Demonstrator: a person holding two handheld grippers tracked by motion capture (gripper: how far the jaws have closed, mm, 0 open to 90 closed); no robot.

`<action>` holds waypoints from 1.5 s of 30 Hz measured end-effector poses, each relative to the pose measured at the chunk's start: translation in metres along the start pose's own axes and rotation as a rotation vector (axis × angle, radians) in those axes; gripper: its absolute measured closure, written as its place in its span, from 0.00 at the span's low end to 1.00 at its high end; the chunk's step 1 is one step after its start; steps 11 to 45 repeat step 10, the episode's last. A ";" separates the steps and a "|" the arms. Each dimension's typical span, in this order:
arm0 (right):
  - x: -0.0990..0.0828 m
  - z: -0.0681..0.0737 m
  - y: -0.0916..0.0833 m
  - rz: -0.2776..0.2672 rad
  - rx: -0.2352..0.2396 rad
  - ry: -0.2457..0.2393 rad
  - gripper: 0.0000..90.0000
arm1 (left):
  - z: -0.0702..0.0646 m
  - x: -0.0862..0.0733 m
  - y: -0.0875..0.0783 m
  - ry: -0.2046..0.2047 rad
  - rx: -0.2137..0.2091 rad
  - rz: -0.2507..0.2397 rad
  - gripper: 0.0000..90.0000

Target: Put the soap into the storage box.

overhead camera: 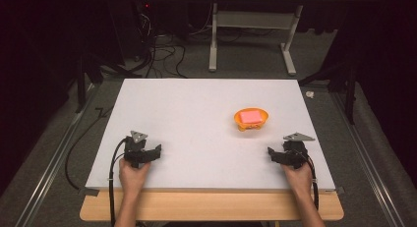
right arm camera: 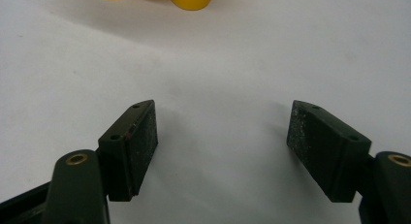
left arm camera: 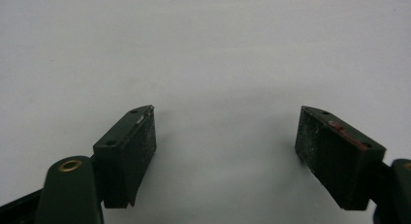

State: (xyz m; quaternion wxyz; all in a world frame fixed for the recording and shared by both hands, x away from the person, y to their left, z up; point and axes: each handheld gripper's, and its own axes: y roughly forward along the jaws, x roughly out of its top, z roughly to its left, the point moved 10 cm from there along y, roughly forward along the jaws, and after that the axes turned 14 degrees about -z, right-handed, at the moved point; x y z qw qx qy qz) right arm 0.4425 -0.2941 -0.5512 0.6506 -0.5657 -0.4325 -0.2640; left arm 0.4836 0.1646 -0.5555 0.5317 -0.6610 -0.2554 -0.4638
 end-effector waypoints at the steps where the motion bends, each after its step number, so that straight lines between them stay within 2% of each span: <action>1: 0.000 0.000 0.000 -0.001 0.000 -0.001 0.30 | 0.000 0.000 0.000 0.000 0.000 0.000 0.25; 45: 0.000 0.000 0.000 -0.002 0.007 0.000 0.29 | 0.000 0.000 0.000 -0.001 0.000 0.000 0.25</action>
